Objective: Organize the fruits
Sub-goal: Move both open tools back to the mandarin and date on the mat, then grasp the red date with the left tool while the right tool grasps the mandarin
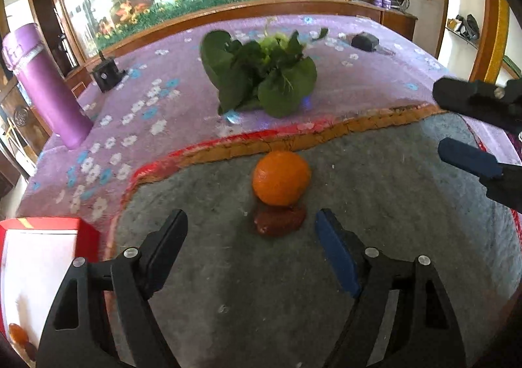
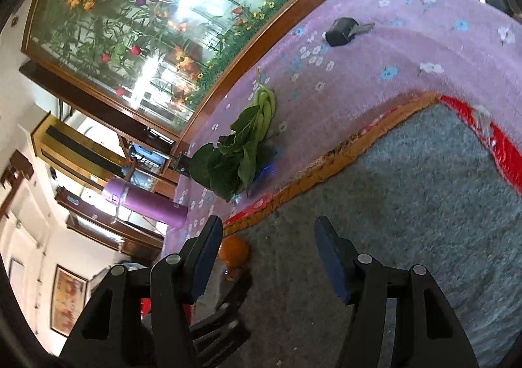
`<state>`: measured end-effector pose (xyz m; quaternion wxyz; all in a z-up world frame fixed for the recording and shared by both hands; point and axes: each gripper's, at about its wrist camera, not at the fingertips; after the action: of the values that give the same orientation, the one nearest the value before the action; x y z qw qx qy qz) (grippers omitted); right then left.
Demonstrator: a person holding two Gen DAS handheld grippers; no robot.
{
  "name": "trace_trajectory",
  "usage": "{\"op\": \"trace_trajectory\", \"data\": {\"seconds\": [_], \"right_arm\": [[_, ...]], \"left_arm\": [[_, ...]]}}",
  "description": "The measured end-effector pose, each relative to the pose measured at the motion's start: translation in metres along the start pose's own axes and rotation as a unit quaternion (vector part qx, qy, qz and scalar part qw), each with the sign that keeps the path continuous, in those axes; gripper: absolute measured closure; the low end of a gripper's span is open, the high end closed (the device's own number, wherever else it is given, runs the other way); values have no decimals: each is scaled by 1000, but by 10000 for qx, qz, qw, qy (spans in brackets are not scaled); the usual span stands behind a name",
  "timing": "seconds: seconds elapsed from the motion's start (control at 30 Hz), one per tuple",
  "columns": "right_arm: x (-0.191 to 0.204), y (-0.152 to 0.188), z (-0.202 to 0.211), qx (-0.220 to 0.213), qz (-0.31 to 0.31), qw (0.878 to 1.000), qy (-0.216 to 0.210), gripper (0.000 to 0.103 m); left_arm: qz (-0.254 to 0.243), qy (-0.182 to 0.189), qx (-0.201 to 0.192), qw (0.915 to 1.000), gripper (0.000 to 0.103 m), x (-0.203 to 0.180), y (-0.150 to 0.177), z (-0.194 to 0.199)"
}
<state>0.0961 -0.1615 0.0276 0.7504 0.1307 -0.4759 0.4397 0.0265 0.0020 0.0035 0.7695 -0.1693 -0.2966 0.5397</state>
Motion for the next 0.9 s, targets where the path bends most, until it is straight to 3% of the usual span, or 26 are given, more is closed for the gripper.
{"op": "trace_trajectory", "data": {"seconds": [0.03,0.2,0.43,0.9], "right_arm": [[1,0,0,9,2,10000,-11,42],[7,5,-2,10,185,9998,46,42],[7,5,-3,-50,230,9996,160,42],[16,15,-21,232,710,9965,367,42]], "left_arm": [[44,36,-32,10000,27,0,-1,-1],[143,351,-131,9992,58,2,-4,-3],[152,331,-227,9991,90,6,1,3],[399,735,-420,9956,91,25,43,33]]}}
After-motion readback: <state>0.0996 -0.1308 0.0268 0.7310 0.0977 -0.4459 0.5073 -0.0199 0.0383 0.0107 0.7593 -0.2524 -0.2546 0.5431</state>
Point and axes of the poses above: each gripper's, at about its wrist camera, not at the fingertips, and z roughly against the way its jaws point, x to its left, y to its underside, and after that the axes turned 15 degrees about -z, right-handed
